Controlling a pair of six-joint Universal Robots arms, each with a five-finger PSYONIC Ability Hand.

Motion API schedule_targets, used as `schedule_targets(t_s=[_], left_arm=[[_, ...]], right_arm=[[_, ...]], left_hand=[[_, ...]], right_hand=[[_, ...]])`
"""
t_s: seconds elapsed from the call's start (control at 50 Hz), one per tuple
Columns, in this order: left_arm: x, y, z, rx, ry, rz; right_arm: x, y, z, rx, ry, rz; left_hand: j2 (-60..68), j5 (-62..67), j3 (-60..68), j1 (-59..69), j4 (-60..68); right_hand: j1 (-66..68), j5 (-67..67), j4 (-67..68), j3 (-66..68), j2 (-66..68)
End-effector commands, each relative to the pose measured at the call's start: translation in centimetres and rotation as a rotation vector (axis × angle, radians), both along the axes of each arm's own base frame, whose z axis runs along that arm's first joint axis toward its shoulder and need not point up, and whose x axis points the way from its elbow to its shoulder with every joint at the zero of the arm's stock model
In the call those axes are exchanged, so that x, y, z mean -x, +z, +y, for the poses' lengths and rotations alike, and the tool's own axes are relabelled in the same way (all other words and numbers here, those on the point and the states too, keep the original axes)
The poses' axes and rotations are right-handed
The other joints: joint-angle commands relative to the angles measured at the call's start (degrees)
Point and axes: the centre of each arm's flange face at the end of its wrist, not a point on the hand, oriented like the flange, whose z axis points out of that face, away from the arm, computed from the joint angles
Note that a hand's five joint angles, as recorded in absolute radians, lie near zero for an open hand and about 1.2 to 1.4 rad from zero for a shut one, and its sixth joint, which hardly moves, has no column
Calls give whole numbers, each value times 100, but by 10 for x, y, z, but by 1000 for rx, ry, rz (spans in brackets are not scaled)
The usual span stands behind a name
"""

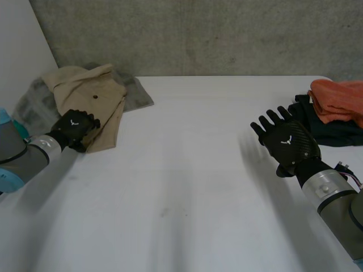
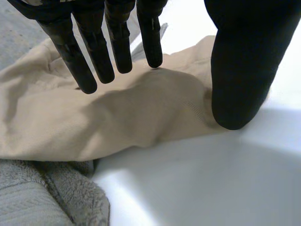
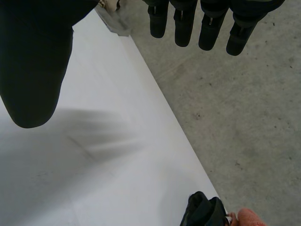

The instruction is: Fold the laundry.

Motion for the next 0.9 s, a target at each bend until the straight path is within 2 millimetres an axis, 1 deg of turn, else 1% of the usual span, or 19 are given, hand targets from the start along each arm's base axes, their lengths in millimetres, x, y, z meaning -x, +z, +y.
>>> schedule_targets(t_s=[0.02,0.14,0.22,0.24,0.3,0.4,0.42,0.48,0.52,0.62,0.72,0.82,0.88,0.9], left_arm=[[-1,-4,0,0,12,-29],[-2,-2,-6,22,26,-33],[-1,-6,-10,31,24,-34],[1,-5,-11,42,20,-34],[4,-4,-13,59,16,-33],[10,1,-18,117,7,-32],[12,2,-18,127,6,-31],[15,7,-22,173,14,-32],[15,9,-23,185,25,-28],[21,11,-22,189,40,-9],[20,9,-22,184,47,-12],[20,5,-22,178,50,-14],[20,4,-22,175,50,-14],[20,4,-22,175,51,-15]], right_arm=[[-1,-4,1,-14,3,3],[-1,-5,1,-18,2,4],[-1,-5,1,-18,2,4],[0,-6,0,-20,0,5],[0,-6,0,-20,-1,5],[0,-6,0,-20,-1,5],[0,-6,1,-21,0,5],[0,-6,1,-23,0,5],[0,-7,2,-26,0,6],[0,-8,2,-32,0,7],[0,-9,2,-33,0,7],[0,-9,2,-32,0,9],[0,-9,2,-32,-1,9],[0,-9,2,-32,-1,9]], left_hand=[[495,486,509,558,485],[1217,1207,1231,1280,1207],[1856,1846,1869,1919,1845],[2424,2415,2438,2487,2414],[3302,3292,3315,3364,3291],[5117,5107,5130,5180,5106],[5205,5195,5218,5267,5194],[5172,5163,5186,5235,5162],[4905,4895,4918,4967,4894],[2066,2056,2080,2129,2056],[1371,1362,1385,1434,1361],[1454,1444,1467,1516,1443],[2745,2735,2758,2807,2734],[3499,3489,3512,3562,3489]], right_hand=[[-324,-276,-221,-237,-254],[-324,-276,-221,-237,-254],[-324,-276,-221,-237,-254],[-324,-276,-221,-237,-254],[-324,-276,-221,-237,-254],[-324,-276,-221,-237,-254],[-324,-276,-221,-237,-254],[-324,-276,-221,-237,-254],[-324,-276,-221,-237,-254],[-324,-276,-221,-237,-254],[-324,-276,-221,-237,-254],[-324,-276,-221,-237,-254],[-324,-276,-221,-237,-254],[-324,-276,-221,-237,-254]])
